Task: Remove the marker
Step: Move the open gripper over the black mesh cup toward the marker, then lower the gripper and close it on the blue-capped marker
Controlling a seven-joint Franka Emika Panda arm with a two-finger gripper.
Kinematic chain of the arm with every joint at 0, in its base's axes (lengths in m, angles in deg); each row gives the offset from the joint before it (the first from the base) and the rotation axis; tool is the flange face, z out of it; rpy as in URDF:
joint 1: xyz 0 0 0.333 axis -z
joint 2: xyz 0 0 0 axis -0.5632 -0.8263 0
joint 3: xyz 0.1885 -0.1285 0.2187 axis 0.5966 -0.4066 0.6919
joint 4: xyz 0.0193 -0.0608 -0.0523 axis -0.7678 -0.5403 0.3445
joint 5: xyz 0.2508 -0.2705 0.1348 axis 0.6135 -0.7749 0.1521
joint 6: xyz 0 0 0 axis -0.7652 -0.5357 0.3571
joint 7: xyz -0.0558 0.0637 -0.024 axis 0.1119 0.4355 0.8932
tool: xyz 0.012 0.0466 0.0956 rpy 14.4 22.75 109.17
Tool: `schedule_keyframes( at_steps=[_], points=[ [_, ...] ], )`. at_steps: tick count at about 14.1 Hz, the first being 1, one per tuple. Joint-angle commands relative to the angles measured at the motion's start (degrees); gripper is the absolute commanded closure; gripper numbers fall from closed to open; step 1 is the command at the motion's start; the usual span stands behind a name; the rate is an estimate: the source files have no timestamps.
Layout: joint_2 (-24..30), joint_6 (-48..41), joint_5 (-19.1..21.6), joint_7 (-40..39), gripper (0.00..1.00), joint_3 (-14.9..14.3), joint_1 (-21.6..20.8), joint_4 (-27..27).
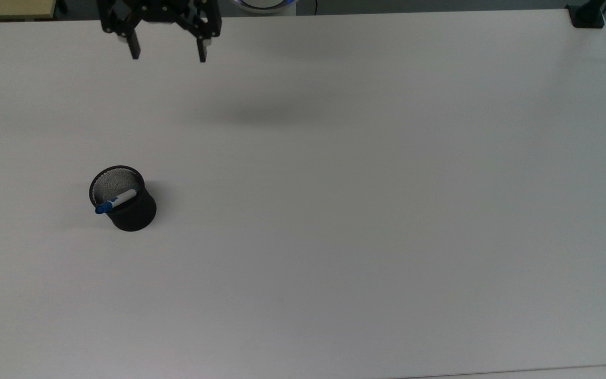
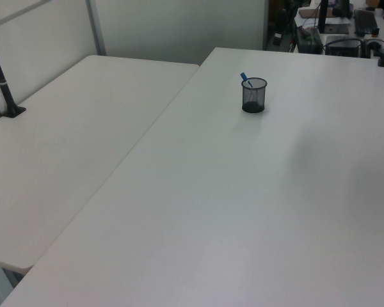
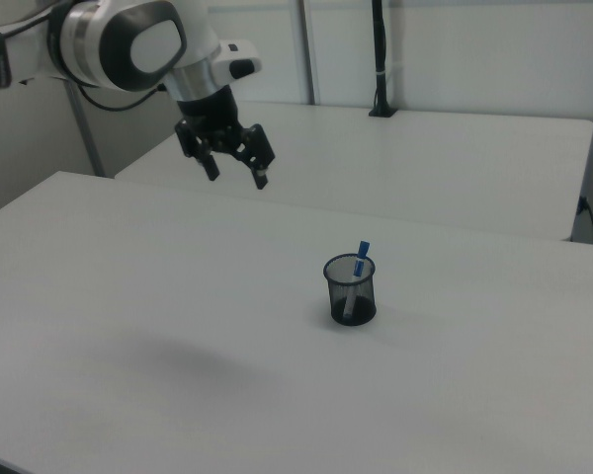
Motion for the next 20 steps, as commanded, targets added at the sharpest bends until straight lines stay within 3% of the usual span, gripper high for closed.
schedule_keyframes(
  at_steps=[1,4,9,15,20],
  points=[
    [-3.7,9.4,-2.6,1.7,0.00,-0.4,2.2,0.4],
    [-7.6,23.1,-2.8,6.4,0.00,-0.7,4.5,-2.2],
    [-13.9,43.6,-2.7,6.5,0.00,-0.7,6.1,-7.9],
    [-20.2,53.4,-3.1,6.5,0.04,-0.8,6.2,-8.2],
    [-22.2,55.4,-3.1,6.5,0.21,-0.8,6.8,-8.0]
  ],
)
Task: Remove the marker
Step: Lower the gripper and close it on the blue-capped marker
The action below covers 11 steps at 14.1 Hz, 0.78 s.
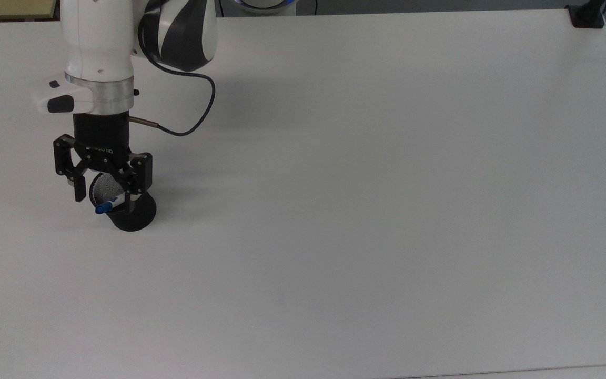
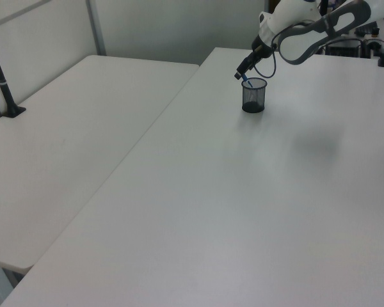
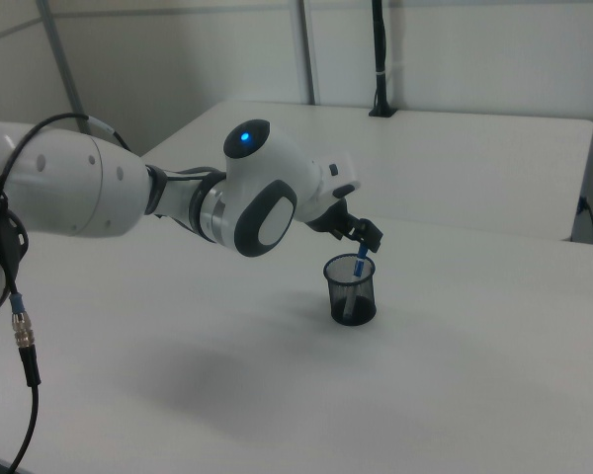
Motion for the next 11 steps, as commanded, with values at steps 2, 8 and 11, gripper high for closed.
schedule_keyframes(
  at_steps=[2,8,11],
  points=[
    [-1.5,3.9,-1.1,1.6,0.38,-0.3,0.1,-0.4],
    [-1.0,4.5,-0.6,1.4,1.00,-0.3,1.2,-0.2],
    [1.4,3.9,-0.3,1.7,1.00,-0.2,1.3,-0.3]
  ],
)
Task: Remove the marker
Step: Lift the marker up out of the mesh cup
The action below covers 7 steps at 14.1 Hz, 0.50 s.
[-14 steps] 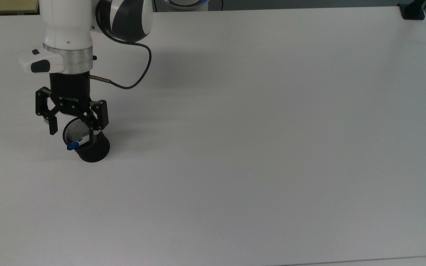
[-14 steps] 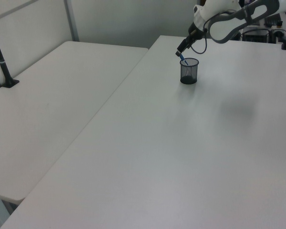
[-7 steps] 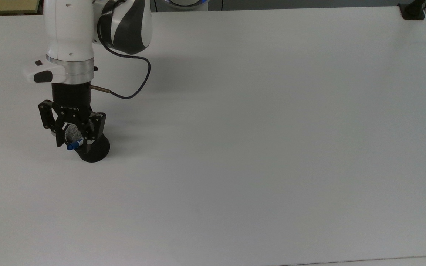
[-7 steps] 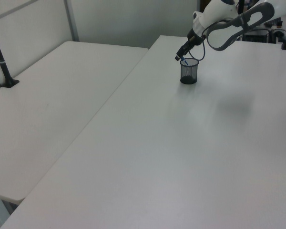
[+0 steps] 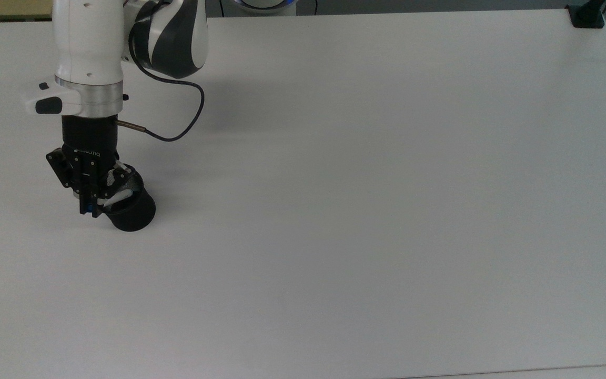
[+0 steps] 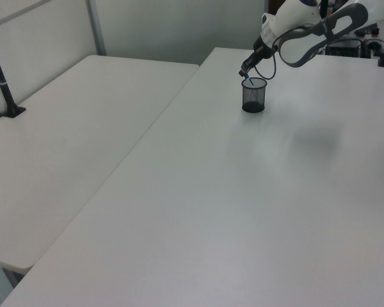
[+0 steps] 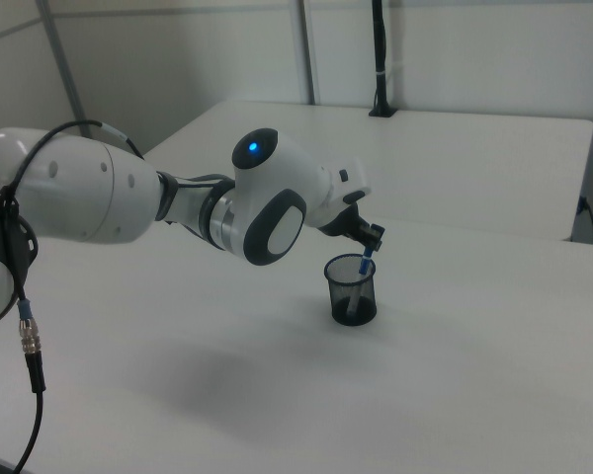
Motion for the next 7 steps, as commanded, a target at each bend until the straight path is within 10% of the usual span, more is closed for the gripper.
schedule_keyframes(
  at_steps=[1,7],
  points=[
    [4.1,0.1,-0.4,2.0,1.00,-0.2,-0.3,-0.9],
    [15.0,-8.3,1.5,7.0,1.00,0.3,-0.4,-0.5]
  ],
)
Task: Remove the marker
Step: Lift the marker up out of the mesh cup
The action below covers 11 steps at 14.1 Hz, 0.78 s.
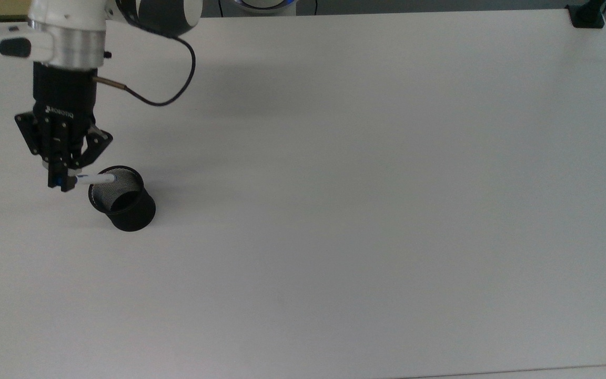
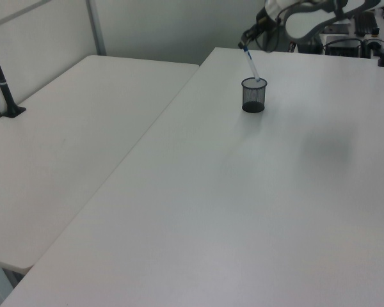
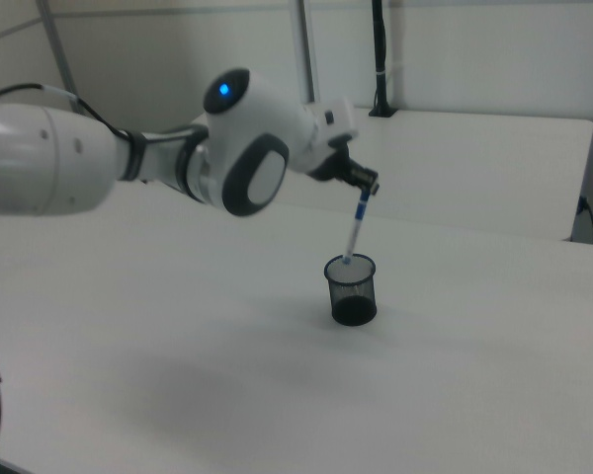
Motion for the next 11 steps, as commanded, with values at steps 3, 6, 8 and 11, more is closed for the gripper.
schedule_keyframes(
  at_steps=[3,6,8,11],
  points=[
    [11.7,-19.4,2.0,2.4,1.00,0.4,-1.0,0.1],
    [11.9,-36.6,2.0,-3.8,1.00,1.7,-1.8,1.3],
    [11.3,-45.6,2.0,-9.0,1.00,2.3,-2.0,0.9],
    [6.8,-47.4,1.9,-12.7,1.00,3.9,-2.6,-1.9]
  ],
)
